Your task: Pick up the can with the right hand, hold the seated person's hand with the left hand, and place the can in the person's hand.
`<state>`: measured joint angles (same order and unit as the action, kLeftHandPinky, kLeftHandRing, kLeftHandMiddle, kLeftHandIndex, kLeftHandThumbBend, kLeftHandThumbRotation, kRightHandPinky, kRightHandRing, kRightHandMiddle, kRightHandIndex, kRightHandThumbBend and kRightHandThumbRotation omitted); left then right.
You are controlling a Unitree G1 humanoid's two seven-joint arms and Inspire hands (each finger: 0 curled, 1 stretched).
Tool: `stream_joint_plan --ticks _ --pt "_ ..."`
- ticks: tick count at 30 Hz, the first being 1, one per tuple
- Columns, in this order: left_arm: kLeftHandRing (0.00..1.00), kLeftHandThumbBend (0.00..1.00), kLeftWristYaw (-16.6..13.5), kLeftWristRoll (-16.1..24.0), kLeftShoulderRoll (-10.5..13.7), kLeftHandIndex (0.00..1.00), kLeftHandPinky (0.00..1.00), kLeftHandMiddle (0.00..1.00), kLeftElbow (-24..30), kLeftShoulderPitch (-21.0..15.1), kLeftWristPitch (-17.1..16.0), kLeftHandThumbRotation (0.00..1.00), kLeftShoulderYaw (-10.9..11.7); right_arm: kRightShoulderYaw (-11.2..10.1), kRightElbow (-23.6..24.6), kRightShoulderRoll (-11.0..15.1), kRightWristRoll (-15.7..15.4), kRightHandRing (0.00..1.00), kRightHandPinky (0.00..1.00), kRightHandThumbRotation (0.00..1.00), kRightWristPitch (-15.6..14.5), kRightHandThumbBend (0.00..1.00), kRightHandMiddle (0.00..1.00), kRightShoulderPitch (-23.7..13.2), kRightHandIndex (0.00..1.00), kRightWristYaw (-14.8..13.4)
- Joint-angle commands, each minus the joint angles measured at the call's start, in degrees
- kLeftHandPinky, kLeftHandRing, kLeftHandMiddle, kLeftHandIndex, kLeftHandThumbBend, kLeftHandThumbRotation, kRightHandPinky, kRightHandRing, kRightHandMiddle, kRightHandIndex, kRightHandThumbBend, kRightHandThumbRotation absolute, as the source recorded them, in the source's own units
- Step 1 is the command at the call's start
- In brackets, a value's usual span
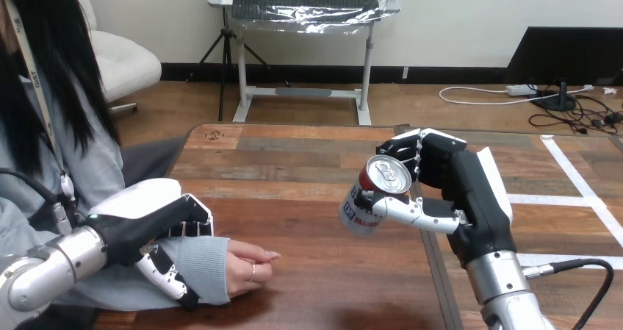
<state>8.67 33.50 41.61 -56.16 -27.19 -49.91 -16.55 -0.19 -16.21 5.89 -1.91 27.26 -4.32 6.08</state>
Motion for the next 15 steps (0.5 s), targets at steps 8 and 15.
stream_joint_plan --ticks 8,15 --pt "0.27 0.92 -2.60 -2.22 -0.62 0.35 0.22 0.34 4.78 -2.15 -1.89 0.00 1.56 0.65 0.57 -1.49 -0.04 0.40 0.33 0.00 -0.16 0.79 0.46 -4.51 0.47 -0.36" --pt "0.27 0.92 -1.83 -3.27 -0.66 0.35 0.22 0.34 6.55 -1.65 -1.39 0.00 2.00 0.81 0.14 -1.68 -0.03 0.40 0.33 0.00 0.13 0.78 0.46 -4.67 0.47 0.27"
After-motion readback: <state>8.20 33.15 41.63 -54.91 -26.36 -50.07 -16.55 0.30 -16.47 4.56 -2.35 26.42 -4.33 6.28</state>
